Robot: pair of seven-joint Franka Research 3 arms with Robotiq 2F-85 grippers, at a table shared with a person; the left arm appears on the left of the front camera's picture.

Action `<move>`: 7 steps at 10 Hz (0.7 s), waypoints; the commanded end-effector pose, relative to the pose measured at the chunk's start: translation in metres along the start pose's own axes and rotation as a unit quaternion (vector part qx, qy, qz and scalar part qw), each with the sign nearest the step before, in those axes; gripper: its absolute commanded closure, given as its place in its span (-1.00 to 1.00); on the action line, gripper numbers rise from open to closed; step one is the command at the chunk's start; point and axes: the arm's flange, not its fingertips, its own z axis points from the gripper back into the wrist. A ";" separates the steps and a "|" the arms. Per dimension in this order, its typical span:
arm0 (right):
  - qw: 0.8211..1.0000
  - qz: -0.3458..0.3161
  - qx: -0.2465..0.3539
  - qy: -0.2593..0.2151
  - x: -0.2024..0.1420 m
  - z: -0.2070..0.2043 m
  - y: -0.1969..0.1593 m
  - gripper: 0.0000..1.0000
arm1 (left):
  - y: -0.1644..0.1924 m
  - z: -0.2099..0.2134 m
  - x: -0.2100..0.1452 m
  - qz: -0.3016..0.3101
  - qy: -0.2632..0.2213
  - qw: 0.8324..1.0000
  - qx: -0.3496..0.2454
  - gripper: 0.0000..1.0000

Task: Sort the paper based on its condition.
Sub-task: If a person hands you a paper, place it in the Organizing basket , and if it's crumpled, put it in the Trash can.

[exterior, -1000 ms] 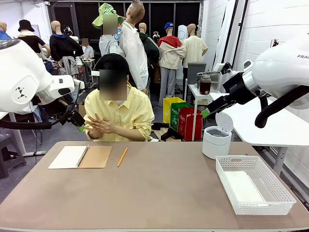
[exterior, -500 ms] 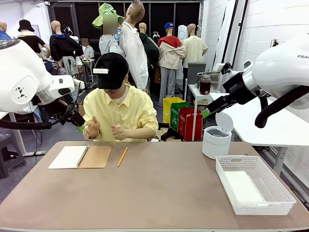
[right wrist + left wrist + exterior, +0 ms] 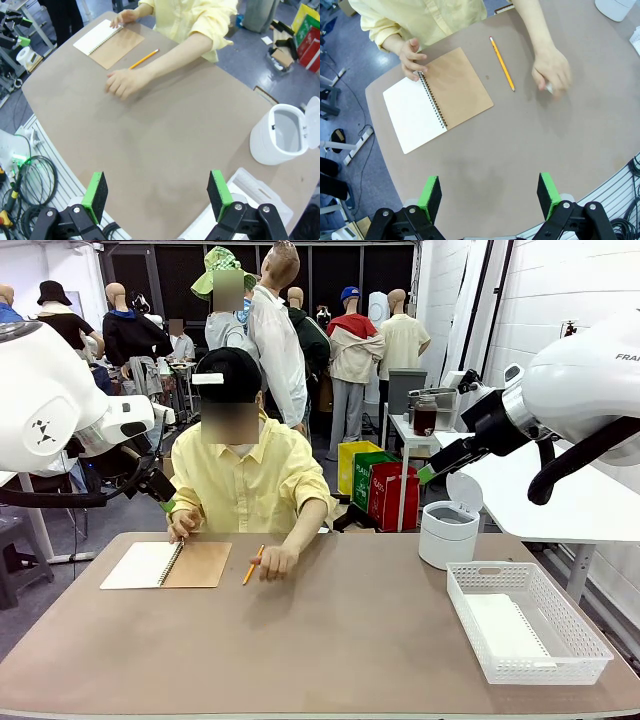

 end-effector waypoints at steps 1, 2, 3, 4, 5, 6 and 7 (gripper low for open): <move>1.000 0.000 0.004 0.003 0.000 0.001 0.000 -1.00 | 0.001 0.000 0.000 -0.001 0.000 1.000 0.002 -1.00; 1.000 0.000 0.004 0.003 0.000 0.001 0.000 -1.00 | 0.001 0.000 0.000 -0.001 0.000 1.000 0.002 -1.00; 1.000 0.000 0.004 0.003 0.000 0.001 0.000 -1.00 | 0.001 0.000 0.000 -0.001 0.000 1.000 0.002 -1.00; 1.000 0.000 0.004 0.003 0.000 0.001 0.000 -1.00 | 0.001 0.000 0.000 -0.001 0.000 1.000 0.002 -1.00; 1.000 0.000 0.004 0.003 0.000 0.001 0.000 -1.00 | 0.001 0.000 0.000 -0.001 0.000 1.000 0.002 -1.00; 1.000 0.000 0.004 0.003 0.000 0.001 0.000 -1.00 | 0.001 0.000 0.000 -0.001 0.000 1.000 0.002 -1.00; 1.000 0.000 0.004 0.003 0.000 0.001 0.000 -1.00 | 0.001 0.000 0.000 -0.001 0.000 1.000 0.002 -1.00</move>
